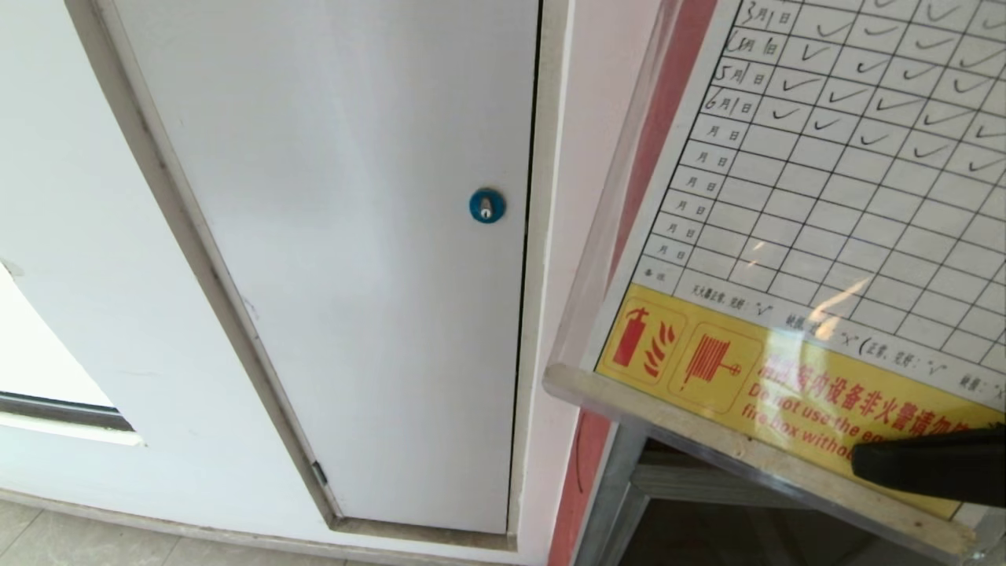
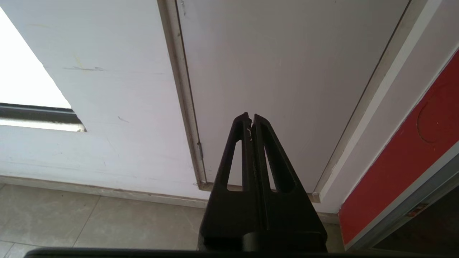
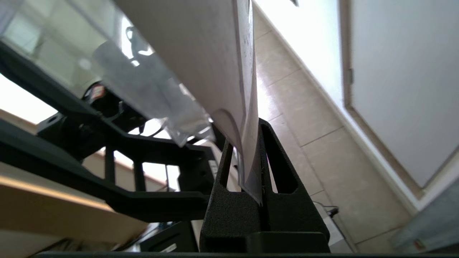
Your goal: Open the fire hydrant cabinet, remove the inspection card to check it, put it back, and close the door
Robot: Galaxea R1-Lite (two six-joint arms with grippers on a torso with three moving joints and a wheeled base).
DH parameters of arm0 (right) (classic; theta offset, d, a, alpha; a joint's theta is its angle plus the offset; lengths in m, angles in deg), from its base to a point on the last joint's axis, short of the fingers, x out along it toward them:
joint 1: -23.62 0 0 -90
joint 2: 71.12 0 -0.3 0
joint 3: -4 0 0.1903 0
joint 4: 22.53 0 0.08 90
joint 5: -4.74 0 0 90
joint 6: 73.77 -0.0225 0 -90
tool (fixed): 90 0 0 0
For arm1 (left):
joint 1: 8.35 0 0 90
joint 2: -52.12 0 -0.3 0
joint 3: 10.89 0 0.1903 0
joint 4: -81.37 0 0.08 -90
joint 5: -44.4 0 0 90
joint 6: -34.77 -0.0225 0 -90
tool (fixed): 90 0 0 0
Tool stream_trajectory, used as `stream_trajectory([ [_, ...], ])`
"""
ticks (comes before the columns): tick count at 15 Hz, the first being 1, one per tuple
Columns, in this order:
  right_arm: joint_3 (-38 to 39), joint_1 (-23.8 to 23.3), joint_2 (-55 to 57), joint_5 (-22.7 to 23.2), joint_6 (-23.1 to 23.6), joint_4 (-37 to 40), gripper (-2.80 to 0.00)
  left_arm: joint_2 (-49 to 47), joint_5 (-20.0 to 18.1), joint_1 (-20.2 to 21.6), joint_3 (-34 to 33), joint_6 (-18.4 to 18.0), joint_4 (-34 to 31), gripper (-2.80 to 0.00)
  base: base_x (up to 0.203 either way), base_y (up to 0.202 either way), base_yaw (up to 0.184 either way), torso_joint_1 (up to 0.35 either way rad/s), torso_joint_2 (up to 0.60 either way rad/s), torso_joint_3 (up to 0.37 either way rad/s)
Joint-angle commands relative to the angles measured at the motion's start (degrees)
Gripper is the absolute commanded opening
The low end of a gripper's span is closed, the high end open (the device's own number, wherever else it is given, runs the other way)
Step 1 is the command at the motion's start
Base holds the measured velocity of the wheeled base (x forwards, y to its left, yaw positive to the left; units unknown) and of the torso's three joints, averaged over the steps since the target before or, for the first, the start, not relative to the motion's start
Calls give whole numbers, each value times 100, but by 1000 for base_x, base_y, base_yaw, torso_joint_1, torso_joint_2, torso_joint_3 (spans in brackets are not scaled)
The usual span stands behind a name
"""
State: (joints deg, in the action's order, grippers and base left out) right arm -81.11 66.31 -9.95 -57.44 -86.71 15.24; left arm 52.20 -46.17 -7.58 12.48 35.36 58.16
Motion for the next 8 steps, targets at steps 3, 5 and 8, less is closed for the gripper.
stream_trajectory([
  [3,26,2,-465,-992,309,355,-280,-7,4,2,-8,2,2,-280,0,0,0,0,0,0],
  [5,31,2,-715,-1364,396,543,-280,-7,-4,2,0,2,2,-280,0,0,0,0,0,0],
  [8,23,0,-1090,-1666,545,997,-280,-7,-3,2,-1,2,1,-280,0,0,0,0,0,0],
])
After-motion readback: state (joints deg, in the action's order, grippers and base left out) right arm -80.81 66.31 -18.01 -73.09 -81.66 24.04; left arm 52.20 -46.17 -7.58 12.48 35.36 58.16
